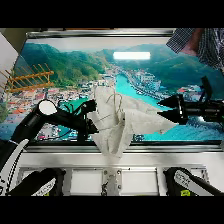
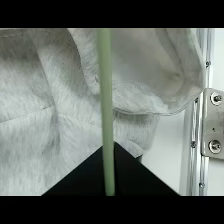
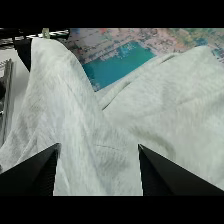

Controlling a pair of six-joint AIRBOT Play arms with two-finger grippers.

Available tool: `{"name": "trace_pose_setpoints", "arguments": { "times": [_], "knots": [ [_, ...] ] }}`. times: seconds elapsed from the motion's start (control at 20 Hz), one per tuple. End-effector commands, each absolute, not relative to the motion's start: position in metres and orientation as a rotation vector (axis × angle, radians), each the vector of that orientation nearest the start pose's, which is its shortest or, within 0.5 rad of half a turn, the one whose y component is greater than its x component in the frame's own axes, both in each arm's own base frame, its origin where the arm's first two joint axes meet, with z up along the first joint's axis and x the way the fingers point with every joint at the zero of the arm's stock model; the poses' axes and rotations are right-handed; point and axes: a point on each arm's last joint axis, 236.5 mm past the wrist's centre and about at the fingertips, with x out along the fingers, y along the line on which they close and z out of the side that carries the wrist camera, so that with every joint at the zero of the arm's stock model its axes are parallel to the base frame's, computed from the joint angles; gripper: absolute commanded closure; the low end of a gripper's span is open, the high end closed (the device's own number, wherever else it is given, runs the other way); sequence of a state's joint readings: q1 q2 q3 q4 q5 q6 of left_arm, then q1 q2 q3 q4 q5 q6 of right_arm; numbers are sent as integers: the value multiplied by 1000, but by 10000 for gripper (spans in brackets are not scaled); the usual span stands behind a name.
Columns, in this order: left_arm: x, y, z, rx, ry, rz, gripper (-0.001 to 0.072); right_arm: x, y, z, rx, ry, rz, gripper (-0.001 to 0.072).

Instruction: Fold the clothes and pants, and hang the long-sleeved shirts on hangers.

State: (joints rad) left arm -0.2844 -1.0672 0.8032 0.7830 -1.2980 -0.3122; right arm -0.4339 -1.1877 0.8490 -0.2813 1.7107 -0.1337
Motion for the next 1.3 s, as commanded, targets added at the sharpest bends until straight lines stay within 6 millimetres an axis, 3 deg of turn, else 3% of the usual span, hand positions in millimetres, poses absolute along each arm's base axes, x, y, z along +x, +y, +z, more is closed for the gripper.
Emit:
{"name": "trace_pose_setpoints", "arguments": {
  "times": [0.0,0.2,0.45,0.7,0.95,1.25],
  "knots": [
    [220,-223,29,382,858,-1424,698,289,110,132,41,371,1355,179],
    [224,-235,35,279,808,-1482,698,274,102,104,-33,496,1381,179],
    [225,-238,27,252,824,-1502,698,284,96,118,32,448,1331,178],
    [226,-238,25,274,804,-1515,698,286,95,124,-12,453,1284,172],
    [225,-238,25,275,804,-1517,698,283,81,113,-81,489,1247,173],
    [226,-238,25,275,804,-1517,698,275,66,95,28,497,1282,173]
  ]
}}
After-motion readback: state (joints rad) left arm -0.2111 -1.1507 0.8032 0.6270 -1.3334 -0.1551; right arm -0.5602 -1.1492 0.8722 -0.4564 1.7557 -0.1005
